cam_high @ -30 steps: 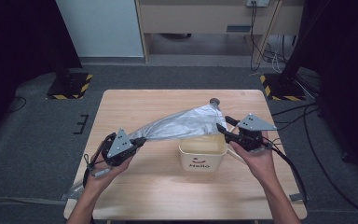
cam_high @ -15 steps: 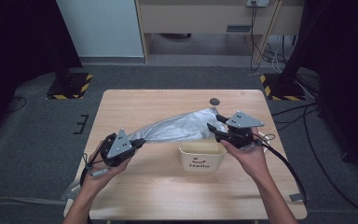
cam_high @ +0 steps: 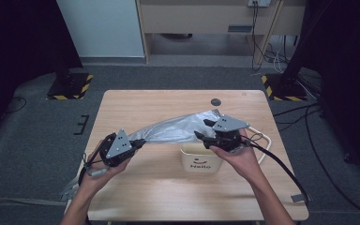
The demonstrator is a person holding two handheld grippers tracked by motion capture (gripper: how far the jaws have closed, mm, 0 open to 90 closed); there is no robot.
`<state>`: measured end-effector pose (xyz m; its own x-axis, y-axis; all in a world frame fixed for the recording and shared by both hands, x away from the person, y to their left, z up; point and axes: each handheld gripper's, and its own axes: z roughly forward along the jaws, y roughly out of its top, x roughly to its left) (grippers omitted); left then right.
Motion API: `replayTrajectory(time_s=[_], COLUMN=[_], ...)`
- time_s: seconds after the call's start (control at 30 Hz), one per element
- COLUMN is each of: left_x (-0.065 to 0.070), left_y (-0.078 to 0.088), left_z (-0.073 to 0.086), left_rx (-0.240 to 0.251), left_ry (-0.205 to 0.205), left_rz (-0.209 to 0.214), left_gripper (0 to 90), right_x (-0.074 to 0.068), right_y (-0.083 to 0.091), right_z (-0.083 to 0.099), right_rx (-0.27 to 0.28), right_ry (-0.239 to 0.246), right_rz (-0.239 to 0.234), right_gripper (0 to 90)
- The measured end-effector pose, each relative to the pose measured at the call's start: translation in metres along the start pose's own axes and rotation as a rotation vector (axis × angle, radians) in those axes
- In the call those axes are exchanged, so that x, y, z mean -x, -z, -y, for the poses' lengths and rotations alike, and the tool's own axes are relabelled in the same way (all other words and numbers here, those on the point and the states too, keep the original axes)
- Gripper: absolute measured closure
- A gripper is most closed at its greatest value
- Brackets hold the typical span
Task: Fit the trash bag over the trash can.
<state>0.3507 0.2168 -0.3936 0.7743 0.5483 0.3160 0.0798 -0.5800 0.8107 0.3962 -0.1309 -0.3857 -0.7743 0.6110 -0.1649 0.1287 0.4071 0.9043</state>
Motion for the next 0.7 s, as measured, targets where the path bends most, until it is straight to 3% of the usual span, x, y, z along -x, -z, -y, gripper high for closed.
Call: replayTrajectory(time_s=[0.3, 0.7], left_x=[0.000, -0.001], left_y=[-0.002, -0.003], left_z=[-0.003, -0.006], left_rx=[0.001, 0.003], left_ry=[-0.009, -0.006], left_rz=[0.003, 0.008], left_gripper=[89.0, 89.0], right_x=[-0.021, -0.040], right_y=[-0.016, -0.034], right_z=[-0.012, -0.022], right_rx=[-0.039, -0.046], right_ry=[0.062, 0.109], right_rz=[-0.090, -0.128], right_gripper=[33.8, 30.6])
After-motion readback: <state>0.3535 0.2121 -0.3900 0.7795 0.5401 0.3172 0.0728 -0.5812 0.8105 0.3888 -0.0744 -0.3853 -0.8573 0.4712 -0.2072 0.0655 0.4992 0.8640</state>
